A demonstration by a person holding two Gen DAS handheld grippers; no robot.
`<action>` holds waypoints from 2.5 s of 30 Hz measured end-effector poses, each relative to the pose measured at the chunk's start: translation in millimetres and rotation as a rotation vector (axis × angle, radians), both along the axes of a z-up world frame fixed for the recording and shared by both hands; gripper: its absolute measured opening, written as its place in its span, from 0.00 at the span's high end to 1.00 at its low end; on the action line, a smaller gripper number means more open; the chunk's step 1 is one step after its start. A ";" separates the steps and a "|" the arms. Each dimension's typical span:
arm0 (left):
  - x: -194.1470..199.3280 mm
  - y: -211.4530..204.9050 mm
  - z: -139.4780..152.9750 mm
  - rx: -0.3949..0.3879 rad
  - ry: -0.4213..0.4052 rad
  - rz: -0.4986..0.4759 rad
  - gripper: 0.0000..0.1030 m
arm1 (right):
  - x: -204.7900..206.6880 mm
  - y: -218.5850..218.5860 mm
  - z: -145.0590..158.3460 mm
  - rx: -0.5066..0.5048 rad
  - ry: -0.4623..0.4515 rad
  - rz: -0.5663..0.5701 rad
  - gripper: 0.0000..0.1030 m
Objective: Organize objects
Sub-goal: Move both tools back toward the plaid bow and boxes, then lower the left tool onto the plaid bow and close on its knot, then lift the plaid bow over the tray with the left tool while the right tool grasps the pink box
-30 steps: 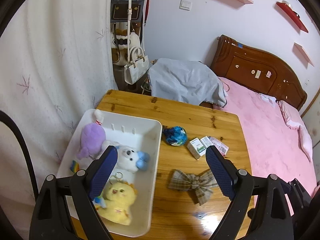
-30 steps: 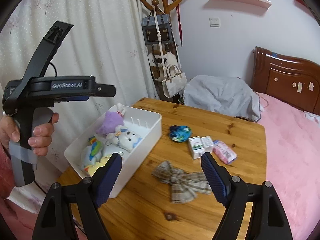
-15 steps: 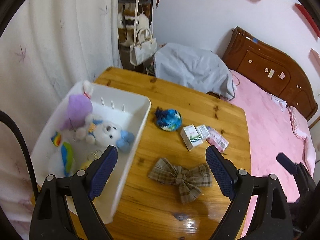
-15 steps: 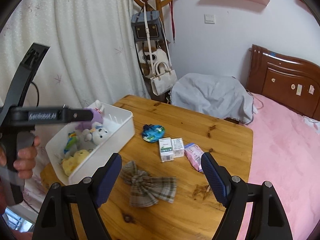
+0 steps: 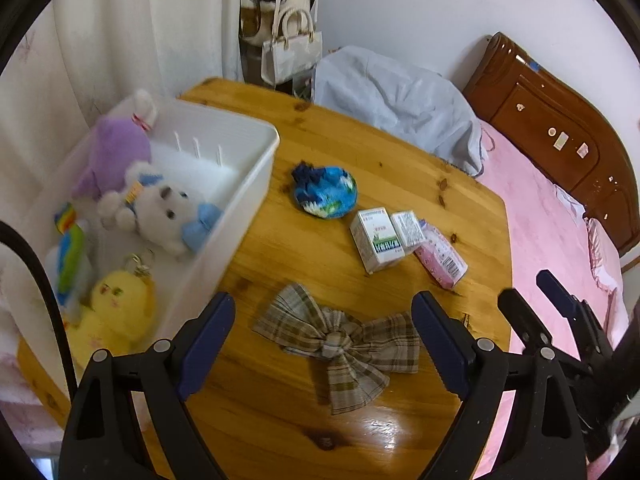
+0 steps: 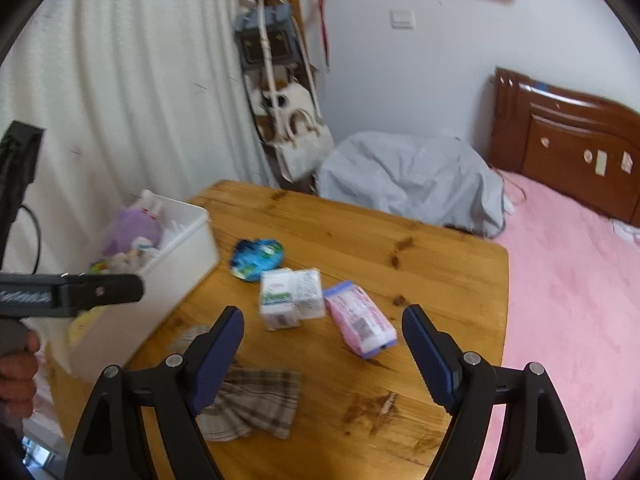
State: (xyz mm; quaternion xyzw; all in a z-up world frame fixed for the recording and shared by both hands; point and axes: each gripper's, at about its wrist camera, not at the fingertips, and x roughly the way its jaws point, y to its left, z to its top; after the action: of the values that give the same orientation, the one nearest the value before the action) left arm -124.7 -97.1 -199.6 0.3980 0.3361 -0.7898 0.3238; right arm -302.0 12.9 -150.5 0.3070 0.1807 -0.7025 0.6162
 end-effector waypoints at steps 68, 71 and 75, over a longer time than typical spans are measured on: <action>1.4 2.9 -92.0 0.302 -0.113 0.028 0.73 | -22.2 -69.5 -89.4 0.209 -0.037 -0.072 0.52; 4.4 6.5 -90.0 0.307 -0.114 -0.001 0.73 | -21.9 -68.8 -83.7 0.217 -0.035 -0.082 0.60; 6.7 9.6 -85.3 0.305 -0.102 -0.040 0.74 | -22.7 -62.9 -72.3 0.199 -0.036 -0.101 0.60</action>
State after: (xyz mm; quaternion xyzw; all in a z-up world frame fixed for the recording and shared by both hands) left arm -118.0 -87.5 -284.8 0.4889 0.4273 -0.7145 0.2606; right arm -324.7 -50.0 -222.8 0.3880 0.2228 -0.7055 0.5497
